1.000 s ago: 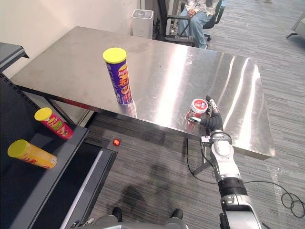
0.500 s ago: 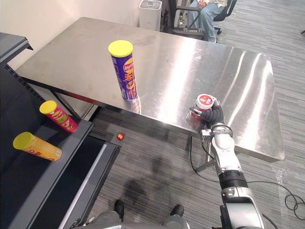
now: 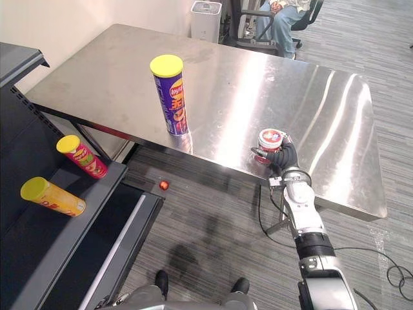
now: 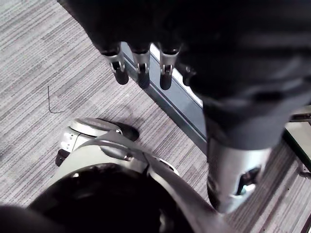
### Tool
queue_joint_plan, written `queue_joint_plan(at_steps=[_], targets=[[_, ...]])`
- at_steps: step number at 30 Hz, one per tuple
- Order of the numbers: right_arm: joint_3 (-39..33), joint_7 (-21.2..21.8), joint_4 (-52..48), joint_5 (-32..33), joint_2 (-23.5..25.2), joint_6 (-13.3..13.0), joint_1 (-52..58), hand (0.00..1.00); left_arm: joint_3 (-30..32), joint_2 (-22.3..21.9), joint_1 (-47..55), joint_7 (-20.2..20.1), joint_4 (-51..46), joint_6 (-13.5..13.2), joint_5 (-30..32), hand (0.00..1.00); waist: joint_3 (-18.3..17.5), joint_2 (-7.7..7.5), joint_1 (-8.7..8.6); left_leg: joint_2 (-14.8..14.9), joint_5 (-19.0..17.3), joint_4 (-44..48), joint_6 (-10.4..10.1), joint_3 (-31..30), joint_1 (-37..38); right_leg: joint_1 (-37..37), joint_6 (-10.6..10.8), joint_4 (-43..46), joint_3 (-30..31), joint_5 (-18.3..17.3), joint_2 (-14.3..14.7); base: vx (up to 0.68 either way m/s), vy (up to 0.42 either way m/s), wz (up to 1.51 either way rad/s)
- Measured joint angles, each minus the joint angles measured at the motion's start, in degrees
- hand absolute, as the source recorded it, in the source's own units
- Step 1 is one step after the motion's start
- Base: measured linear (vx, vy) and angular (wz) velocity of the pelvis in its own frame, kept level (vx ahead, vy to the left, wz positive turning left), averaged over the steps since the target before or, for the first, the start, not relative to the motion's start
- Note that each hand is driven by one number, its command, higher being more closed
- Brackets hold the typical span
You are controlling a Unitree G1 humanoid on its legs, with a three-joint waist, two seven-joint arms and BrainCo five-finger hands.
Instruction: Put the gum and the chips on the shelf.
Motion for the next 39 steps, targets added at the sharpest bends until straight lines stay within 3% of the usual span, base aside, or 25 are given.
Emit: queue_joint_plan(at_steps=[9, 18, 27, 32, 37, 39], targets=[[-0.2, 0.3, -13.8, 0.6, 0.0, -0.4, 3.1, 1.00, 0.0, 0.2, 0.3, 0.1, -0.6, 0.6, 1.7, 0.00, -0.1, -0.37, -0.93, 0.2, -0.2, -0.4, -0.3, 2.7, 1.5, -0.1, 0.0, 0.0, 2.6, 0.0, 0.4, -0.01, 0.002, -0.14], [-2.9, 5.7, -25.7, 6.3, 0.0, 0.5, 11.4, 1.00, 0.1, 1.6, 0.3, 0.6, 0.8, 0.7, 2.5, 0.00, -2.9, -2.68, -2.48, 1.0, -0.5, -0.4, -0.7, 4.5, 2.4, 0.0, 0.0, -0.7, 4.0, 0.0, 1.3, 0.00, -0.008, -0.09], [-3.9, 11.2, -30.4, 7.3, 1.6, 0.7, 19.3, 1.00, 0.2, 1.6, 0.3, 1.7, 1.9, 1.9, 4.6, 0.00, -4.9, -1.78, -2.96, 1.1, -0.7, -0.4, -0.8, 5.7, 3.5, -0.5, -0.1, 0.6, 6.0, -0.3, 1.3, -0.02, 0.003, -0.08], [-4.3, 12.0, -30.6, 8.1, 1.6, 0.7, 21.4, 1.00, 1.5, 1.0, 0.3, 2.0, 2.9, 2.7, 3.4, 0.00, -5.3, -1.23, -3.09, 1.9, -1.1, -0.7, -0.9, 4.0, 3.1, -1.0, 1.1, 3.8, 6.2, -4.1, 1.4, -0.01, -0.024, 0.16], [-2.9, 12.6, -30.4, 9.4, 2.1, 0.5, 18.0, 1.00, 4.3, -1.0, 0.6, 2.7, 2.9, 2.8, -1.7, 0.00, -5.0, -0.95, -1.90, 3.8, -2.4, 8.7, -1.3, -3.0, -5.8, -1.1, 0.3, 5.1, 0.8, -5.3, 2.2, 0.00, -0.059, 0.71], [-0.6, 12.5, -28.3, 9.3, 2.7, 0.6, 12.2, 1.00, 6.3, -2.9, 1.1, 2.9, 2.8, 2.1, -2.8, 0.00, -3.6, 0.11, 0.25, 4.8, -1.6, 12.5, -1.8, -5.3, -8.9, -0.1, -0.4, 4.9, -2.8, -5.6, 3.4, -0.02, -0.071, 0.87]])
